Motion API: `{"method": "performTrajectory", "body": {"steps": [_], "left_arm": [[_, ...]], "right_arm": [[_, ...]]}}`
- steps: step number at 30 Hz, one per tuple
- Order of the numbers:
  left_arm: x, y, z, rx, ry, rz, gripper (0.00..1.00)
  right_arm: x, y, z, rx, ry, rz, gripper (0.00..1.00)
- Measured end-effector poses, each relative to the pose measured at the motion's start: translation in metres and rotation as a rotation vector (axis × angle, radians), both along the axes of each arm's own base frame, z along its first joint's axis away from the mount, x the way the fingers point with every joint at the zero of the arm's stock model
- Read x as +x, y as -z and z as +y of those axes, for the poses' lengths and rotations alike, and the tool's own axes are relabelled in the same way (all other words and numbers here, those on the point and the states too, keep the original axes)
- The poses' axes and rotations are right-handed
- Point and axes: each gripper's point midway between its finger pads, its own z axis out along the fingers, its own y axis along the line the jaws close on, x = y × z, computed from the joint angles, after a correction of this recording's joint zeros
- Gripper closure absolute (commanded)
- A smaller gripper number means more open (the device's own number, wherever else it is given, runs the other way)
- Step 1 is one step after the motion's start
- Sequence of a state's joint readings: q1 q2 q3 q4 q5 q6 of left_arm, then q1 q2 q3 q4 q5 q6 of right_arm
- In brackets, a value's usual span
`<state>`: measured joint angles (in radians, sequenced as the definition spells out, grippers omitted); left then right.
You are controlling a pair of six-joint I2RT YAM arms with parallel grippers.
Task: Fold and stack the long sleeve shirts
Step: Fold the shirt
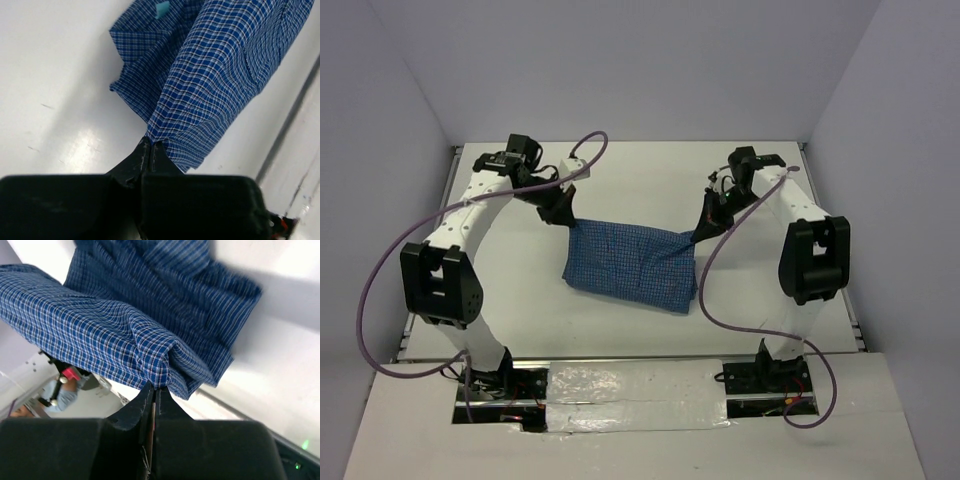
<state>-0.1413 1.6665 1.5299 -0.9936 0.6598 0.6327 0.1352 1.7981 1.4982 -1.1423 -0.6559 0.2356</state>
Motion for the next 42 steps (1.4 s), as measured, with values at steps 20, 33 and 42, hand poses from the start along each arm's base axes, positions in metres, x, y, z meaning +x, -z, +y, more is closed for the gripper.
{"method": "performTrajectory", "body": {"steps": [20, 33, 42], "left_arm": [[0.124, 0.067, -0.011, -0.021, -0.265, 0.017, 0.97], [0.169, 0.122, -0.010, 0.016, -0.468, 0.030, 0.63], [0.217, 0.085, -0.002, 0.032, -0.593, -0.075, 0.39]], "right_arm": [[0.120, 0.063, -0.016, 0.015, 0.173, -0.016, 0.89], [0.191, 0.122, -0.037, -0.080, 0.330, -0.059, 0.66], [0.243, 0.070, -0.067, -0.213, 0.397, -0.315, 0.57]]}}
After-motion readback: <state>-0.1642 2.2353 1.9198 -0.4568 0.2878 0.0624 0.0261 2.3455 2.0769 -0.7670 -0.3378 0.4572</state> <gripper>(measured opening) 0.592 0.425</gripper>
